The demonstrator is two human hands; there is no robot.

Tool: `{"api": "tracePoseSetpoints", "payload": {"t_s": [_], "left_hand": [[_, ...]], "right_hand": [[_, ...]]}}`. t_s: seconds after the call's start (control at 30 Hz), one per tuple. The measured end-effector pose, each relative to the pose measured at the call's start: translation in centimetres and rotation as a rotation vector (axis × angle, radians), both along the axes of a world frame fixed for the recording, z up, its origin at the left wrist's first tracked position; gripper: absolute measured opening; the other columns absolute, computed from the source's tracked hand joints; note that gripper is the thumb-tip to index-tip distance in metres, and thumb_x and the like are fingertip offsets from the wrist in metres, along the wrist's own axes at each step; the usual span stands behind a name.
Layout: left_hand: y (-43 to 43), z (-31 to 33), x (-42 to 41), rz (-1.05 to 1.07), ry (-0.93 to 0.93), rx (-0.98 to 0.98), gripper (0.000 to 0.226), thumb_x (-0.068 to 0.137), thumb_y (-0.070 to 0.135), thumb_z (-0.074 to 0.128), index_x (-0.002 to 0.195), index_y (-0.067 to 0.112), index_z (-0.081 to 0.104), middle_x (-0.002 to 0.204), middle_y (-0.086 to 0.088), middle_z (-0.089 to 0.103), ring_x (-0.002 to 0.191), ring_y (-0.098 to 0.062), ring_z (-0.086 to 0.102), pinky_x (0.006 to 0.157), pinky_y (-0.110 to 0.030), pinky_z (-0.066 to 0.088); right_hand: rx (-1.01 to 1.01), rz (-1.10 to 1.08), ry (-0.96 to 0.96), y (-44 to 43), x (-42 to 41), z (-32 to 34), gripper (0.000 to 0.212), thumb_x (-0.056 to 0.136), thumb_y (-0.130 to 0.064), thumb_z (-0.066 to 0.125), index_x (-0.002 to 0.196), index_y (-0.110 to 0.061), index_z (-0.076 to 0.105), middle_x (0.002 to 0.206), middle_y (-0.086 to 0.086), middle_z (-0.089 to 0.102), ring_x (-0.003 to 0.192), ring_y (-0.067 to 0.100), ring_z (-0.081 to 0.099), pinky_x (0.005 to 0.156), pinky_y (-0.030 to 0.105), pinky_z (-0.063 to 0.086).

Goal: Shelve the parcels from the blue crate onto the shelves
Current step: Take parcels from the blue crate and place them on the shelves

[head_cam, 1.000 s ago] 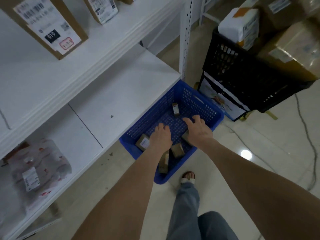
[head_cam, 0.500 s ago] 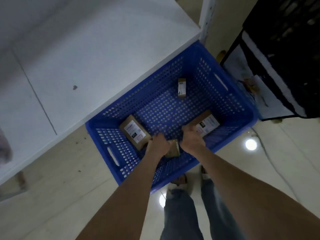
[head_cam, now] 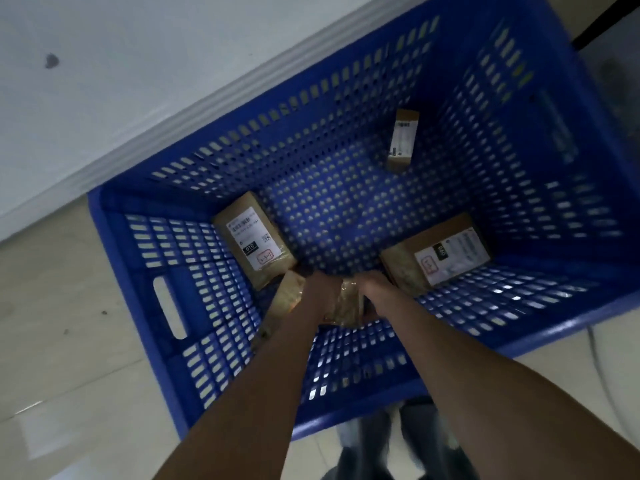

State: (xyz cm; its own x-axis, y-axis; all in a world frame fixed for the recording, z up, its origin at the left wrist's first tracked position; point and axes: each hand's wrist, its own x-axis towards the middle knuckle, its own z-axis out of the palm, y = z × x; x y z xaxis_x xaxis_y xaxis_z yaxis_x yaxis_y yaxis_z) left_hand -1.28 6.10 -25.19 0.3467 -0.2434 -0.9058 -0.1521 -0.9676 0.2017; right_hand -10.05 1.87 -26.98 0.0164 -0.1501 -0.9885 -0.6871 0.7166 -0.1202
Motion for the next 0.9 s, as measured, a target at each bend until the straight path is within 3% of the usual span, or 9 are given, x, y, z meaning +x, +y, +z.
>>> {"api": "tracePoseSetpoints", "payload": {"t_s": [0.13, 0.2, 0.3, 0.43, 0.57, 0.63, 0.8, 0.83, 0.9], "left_hand": [[-0.9, 0.0, 0.6, 0.165, -0.007, -0.138, 0.063, 0.082, 0.043, 0.057, 0.127, -0.002, 0.054, 0.127, -0.02, 0.058, 0.115, -0.035, 0.055, 0.099, -0.042, 0.046], [-1.2, 1.6, 1.1, 0.255, -0.008, -0.205, 0.064, 0.073, 0.045, 0.058, 0.119, 0.001, 0.06, 0.116, -0.017, 0.063, 0.103, -0.031, 0.061, 0.089, -0.039, 0.051], [-2.5, 8.0, 1.7, 0.28, -0.001, -0.251, 0.042, 0.086, 0.029, 0.056, 0.117, 0.002, 0.058, 0.109, -0.013, 0.062, 0.087, -0.022, 0.058, 0.065, -0.027, 0.046], [-2.9, 15.4, 3.1, 0.338, -0.069, -0.314, 0.042, 0.091, 0.031, 0.055, 0.126, 0.01, 0.054, 0.114, -0.008, 0.059, 0.097, -0.024, 0.059, 0.079, -0.035, 0.053], [-2.6, 23.8, 4.1, 0.407, -0.137, -0.34, 0.027, 0.089, 0.034, 0.058, 0.09, 0.009, 0.049, 0.094, -0.008, 0.056, 0.071, -0.015, 0.053, 0.053, -0.027, 0.041], [-2.6, 28.8, 4.7, 0.436, -0.184, -0.351, 0.025, 0.088, 0.033, 0.061, 0.083, 0.015, 0.044, 0.085, -0.003, 0.054, 0.068, -0.014, 0.05, 0.054, -0.027, 0.039], [-2.7, 40.6, 6.0, 0.394, -0.196, -0.422, 0.054, 0.075, 0.046, 0.069, 0.112, 0.013, 0.048, 0.098, 0.001, 0.06, 0.089, -0.017, 0.06, 0.074, -0.03, 0.049], [-2.7, 42.9, 6.2, 0.399, -0.179, -0.429, 0.061, 0.074, 0.048, 0.069, 0.119, 0.011, 0.05, 0.107, 0.0, 0.062, 0.094, -0.018, 0.061, 0.076, -0.03, 0.049], [-2.6, 47.0, 6.5, 0.422, -0.155, -0.429, 0.07, 0.076, 0.049, 0.069, 0.13, 0.009, 0.047, 0.123, -0.004, 0.058, 0.107, -0.022, 0.058, 0.082, -0.031, 0.046]], "right_hand": [[-0.094, -0.182, -0.041, -0.7, 0.5, 0.3, 0.04, 0.102, -0.031, 0.041, 0.132, -0.007, 0.05, 0.129, 0.01, 0.056, 0.115, 0.031, 0.056, 0.101, 0.045, 0.046], [-0.164, -0.244, -0.069, -1.5, 0.6, 1.6, 0.037, 0.099, -0.03, 0.044, 0.128, -0.009, 0.052, 0.126, 0.012, 0.06, 0.111, 0.031, 0.059, 0.098, 0.048, 0.049], [-0.225, -0.32, -0.133, -2.7, 0.8, 6.0, 0.022, 0.098, -0.026, 0.047, 0.113, -0.013, 0.057, 0.11, 0.013, 0.064, 0.099, 0.028, 0.063, 0.09, 0.047, 0.054], [-0.259, -0.457, -0.225, -3.6, 1.5, 14.3, 0.013, 0.097, -0.02, 0.055, 0.107, -0.012, 0.057, 0.101, 0.01, 0.065, 0.078, 0.017, 0.062, 0.062, 0.029, 0.055], [-0.296, -0.463, -0.291, -3.6, 2.1, 24.0, 0.018, 0.097, -0.014, 0.055, 0.115, -0.013, 0.054, 0.099, 0.003, 0.059, 0.076, 0.01, 0.058, 0.06, 0.024, 0.049], [-0.282, -0.477, -0.355, -3.4, 2.5, 29.1, 0.03, 0.097, -0.009, 0.054, 0.126, -0.017, 0.05, 0.094, -0.001, 0.06, 0.075, 0.01, 0.058, 0.063, 0.027, 0.05], [-0.344, -0.433, -0.454, -3.1, 3.2, 41.1, 0.035, 0.093, -0.001, 0.054, 0.123, -0.017, 0.059, 0.082, 0.005, 0.064, 0.074, 0.023, 0.056, 0.077, 0.047, 0.054], [-0.369, -0.429, -0.465, -3.1, 3.4, 43.4, 0.033, 0.093, 0.0, 0.055, 0.122, -0.015, 0.06, 0.087, 0.007, 0.064, 0.076, 0.023, 0.057, 0.076, 0.047, 0.054], [-0.43, -0.402, -0.504, -3.1, 4.0, 47.4, 0.025, 0.095, -0.005, 0.054, 0.117, -0.011, 0.064, 0.098, 0.01, 0.067, 0.076, 0.019, 0.063, 0.059, 0.03, 0.056]]}}
